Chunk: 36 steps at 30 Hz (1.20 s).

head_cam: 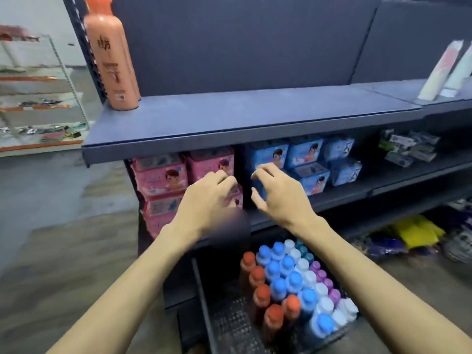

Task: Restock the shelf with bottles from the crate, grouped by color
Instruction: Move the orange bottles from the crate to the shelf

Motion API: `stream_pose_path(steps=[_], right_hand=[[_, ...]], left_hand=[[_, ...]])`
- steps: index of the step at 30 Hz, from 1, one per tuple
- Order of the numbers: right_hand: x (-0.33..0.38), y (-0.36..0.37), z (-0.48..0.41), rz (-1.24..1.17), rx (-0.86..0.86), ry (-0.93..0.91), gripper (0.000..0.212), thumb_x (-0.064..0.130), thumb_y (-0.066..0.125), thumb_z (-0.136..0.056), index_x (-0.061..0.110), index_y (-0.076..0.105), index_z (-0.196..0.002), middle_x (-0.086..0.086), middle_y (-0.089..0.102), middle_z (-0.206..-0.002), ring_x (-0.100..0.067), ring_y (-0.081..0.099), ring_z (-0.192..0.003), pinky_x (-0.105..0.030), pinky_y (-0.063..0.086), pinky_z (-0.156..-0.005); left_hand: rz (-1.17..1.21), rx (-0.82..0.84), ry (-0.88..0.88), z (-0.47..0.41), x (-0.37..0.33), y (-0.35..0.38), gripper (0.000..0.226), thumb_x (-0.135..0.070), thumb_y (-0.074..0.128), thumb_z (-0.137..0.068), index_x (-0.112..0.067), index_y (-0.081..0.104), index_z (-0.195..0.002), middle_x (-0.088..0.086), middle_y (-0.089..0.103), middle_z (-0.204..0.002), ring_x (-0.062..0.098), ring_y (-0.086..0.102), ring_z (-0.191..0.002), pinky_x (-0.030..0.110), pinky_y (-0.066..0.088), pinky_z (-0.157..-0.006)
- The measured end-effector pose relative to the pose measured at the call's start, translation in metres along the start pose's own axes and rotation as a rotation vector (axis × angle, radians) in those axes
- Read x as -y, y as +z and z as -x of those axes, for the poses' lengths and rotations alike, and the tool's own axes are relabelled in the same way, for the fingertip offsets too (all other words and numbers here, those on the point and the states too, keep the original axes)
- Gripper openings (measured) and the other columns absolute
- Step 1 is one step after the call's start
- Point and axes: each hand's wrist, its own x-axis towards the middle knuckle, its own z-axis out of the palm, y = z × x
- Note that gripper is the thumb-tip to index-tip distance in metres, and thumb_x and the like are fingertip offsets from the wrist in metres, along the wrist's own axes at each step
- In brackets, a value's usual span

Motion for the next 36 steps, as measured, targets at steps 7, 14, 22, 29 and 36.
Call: stream_pose_path(steps=[7,14,22,29,36], right_hand=[[-0.021,0.063,0.070,0.006,0.290,0.153,0.025,0.032,0.060,-0.090,0.015,0.059,-0.108,-0.003,0.057,-0.103,-0.030,0.062,-0.087,-0.038,0.048,-0.064],[-0.050,0.101,0.131,-0.013,0.578,0.285,0.028,0.030,0.056,-0.092,0.015,0.057,-0.117,-0.003,0.058,-0.111,-0.028,0.058,-0.102,-0.036,0.040,-0.072],[-0.087,0.131,0.195,-0.064,0.892,0.364,0.028,0.027,0.057,-0.088,0.013,0.055,-0.112,-0.009,0.061,-0.113,-0.034,0.061,-0.104,-0.036,0.040,-0.070],[-0.091,0.151,0.220,-0.176,1.047,0.252,0.044,0.027,0.065,-0.085,0.017,0.050,-0.125,-0.009,0.058,-0.123,-0.032,0.057,-0.114,-0.039,0.050,-0.084],[-0.073,0.185,0.242,-0.065,1.173,0.211,0.063,0.016,0.060,-0.091,0.017,0.034,-0.148,-0.013,0.053,-0.131,-0.037,0.057,-0.116,-0.043,0.049,-0.089]], left_hand=[[0.152,0.102,-0.231,0.076,-0.017,0.061,0.023,-0.028,0.063,-0.082,-0.020,0.059,-0.104,-0.003,0.057,-0.100,0.021,0.056,-0.091,0.037,0.051,-0.064],[0.242,0.303,-0.334,0.113,-0.052,0.122,0.026,-0.029,0.062,-0.083,-0.020,0.060,-0.106,-0.003,0.058,-0.102,0.020,0.057,-0.094,0.037,0.052,-0.066],[0.250,0.509,-0.342,0.130,-0.087,0.175,0.027,-0.032,0.052,-0.080,-0.019,0.056,-0.103,-0.002,0.054,-0.094,0.022,0.055,-0.088,0.039,0.051,-0.063],[0.272,0.651,-0.373,0.139,-0.106,0.206,0.028,-0.030,0.055,-0.081,-0.016,0.056,-0.106,0.000,0.054,-0.096,0.023,0.055,-0.090,0.038,0.049,-0.065],[0.252,0.751,-0.419,0.143,-0.113,0.224,0.032,-0.030,0.052,-0.086,-0.016,0.053,-0.115,0.002,0.054,-0.108,0.024,0.053,-0.103,0.037,0.046,-0.074]])
